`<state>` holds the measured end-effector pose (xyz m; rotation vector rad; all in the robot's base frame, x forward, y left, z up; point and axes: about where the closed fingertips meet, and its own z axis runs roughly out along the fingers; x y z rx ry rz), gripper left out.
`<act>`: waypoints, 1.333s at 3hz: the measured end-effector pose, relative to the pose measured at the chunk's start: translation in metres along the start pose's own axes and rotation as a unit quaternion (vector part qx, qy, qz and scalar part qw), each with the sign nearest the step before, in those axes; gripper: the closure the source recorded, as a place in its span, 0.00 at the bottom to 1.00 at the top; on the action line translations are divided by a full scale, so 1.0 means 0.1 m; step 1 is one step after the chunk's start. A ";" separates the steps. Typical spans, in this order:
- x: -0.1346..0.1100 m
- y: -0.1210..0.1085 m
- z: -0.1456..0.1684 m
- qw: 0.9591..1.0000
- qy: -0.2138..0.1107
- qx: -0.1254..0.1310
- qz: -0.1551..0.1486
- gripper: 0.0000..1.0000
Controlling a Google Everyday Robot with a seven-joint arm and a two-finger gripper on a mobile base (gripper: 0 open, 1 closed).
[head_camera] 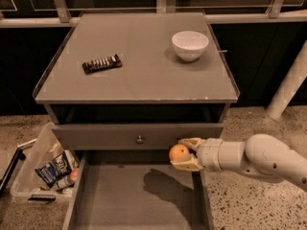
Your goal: Place orange into middle drawer
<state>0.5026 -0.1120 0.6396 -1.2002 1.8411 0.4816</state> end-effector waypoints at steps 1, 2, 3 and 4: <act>0.00 0.00 0.00 1.000 0.000 0.000 0.000 1.00; 0.09 0.11 0.12 1.000 0.002 -0.015 0.012 1.00; 0.35 0.31 0.42 0.998 0.013 -0.043 0.037 1.00; 0.63 0.51 0.74 0.996 0.020 -0.068 0.056 1.00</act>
Offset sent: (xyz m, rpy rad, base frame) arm -0.0109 0.0154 -0.0313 0.0254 0.0742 0.0176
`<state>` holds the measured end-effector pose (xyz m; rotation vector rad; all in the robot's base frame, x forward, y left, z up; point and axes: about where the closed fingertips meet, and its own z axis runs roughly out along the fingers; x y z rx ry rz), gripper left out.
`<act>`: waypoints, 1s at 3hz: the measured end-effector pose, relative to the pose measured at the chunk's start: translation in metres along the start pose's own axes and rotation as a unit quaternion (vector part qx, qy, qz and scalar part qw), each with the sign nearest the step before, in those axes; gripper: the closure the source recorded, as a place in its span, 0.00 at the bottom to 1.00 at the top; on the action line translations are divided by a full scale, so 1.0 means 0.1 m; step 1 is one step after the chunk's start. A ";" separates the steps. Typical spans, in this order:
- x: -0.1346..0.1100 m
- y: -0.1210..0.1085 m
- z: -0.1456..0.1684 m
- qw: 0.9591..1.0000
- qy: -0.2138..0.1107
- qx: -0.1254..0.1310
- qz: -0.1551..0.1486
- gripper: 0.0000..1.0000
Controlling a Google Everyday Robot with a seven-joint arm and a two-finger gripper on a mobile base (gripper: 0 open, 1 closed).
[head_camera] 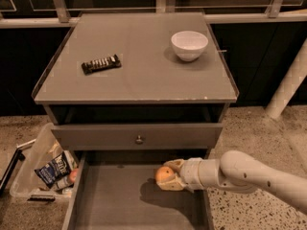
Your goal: Place orange into middle drawer
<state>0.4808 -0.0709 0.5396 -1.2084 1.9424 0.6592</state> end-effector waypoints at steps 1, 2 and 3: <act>0.21 0.09 0.30 1.000 -0.001 -0.013 0.002 1.00; 0.44 0.07 0.57 1.000 -0.003 -0.008 -0.002 1.00; 0.74 -0.09 0.81 1.000 0.002 0.007 -0.011 1.00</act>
Offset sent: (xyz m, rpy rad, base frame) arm 0.0058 0.0259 -0.1106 0.0021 -0.0163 0.0038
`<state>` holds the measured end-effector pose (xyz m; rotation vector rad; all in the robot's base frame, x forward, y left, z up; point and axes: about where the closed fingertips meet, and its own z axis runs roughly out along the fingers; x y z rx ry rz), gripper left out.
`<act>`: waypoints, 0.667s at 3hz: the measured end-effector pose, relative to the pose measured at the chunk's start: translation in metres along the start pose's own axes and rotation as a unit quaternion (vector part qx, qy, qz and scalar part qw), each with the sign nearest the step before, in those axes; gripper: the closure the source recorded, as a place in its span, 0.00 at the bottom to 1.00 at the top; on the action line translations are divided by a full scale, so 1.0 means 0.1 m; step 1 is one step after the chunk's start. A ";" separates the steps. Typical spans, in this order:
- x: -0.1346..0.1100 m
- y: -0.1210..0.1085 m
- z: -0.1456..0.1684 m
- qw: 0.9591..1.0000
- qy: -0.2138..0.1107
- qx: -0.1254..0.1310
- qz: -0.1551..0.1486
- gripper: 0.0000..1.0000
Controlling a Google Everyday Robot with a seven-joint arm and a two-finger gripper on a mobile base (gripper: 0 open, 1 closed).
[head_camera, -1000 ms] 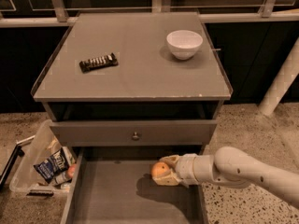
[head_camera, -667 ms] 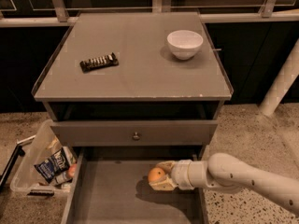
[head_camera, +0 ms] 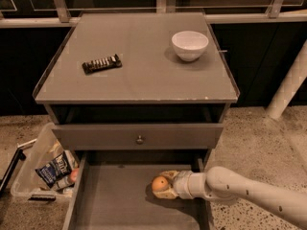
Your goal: Place orange into middle drawer
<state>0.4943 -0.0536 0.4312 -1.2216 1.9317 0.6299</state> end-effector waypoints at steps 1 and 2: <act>0.33 -0.14 0.17 1.000 0.007 0.006 -0.004 1.00; 0.55 -0.24 0.26 1.000 0.015 0.018 -0.008 1.00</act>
Offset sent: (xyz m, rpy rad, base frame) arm 0.0236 -0.0361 -0.0869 -0.0734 -0.0353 -0.0429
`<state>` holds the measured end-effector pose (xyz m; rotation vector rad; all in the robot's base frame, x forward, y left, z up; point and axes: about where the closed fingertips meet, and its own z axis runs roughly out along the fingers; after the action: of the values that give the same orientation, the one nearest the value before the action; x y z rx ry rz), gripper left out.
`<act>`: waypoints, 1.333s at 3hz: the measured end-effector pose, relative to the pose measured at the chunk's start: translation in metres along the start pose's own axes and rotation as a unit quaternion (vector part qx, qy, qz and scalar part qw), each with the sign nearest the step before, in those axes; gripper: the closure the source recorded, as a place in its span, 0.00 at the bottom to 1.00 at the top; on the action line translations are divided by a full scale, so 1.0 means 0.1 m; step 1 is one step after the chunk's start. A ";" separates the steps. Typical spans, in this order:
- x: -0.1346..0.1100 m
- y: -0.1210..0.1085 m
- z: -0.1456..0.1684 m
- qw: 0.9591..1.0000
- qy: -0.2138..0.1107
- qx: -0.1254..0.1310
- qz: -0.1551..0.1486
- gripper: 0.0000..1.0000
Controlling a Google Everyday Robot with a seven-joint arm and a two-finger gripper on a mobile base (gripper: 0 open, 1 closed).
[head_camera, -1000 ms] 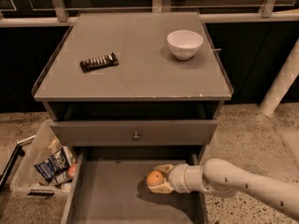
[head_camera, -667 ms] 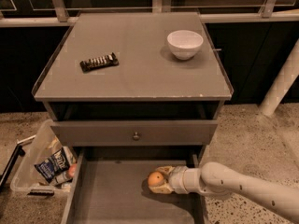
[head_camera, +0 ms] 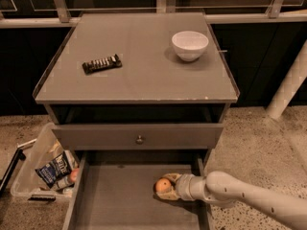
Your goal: Place orange into middle drawer
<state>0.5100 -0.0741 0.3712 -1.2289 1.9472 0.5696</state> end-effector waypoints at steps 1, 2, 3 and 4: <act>0.01 -0.02 0.05 1.000 -0.007 0.009 -0.005 1.00; 0.01 -0.02 0.05 1.000 -0.007 0.009 -0.005 0.81; 0.01 -0.02 0.05 1.000 -0.007 0.009 -0.005 0.58; 0.01 -0.02 0.05 1.000 -0.007 0.009 -0.005 0.34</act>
Offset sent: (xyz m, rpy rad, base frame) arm 0.0032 0.0016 -0.0030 0.0042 -0.0223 -0.0076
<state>0.5135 -0.0721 0.3680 -1.2190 1.9287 0.5525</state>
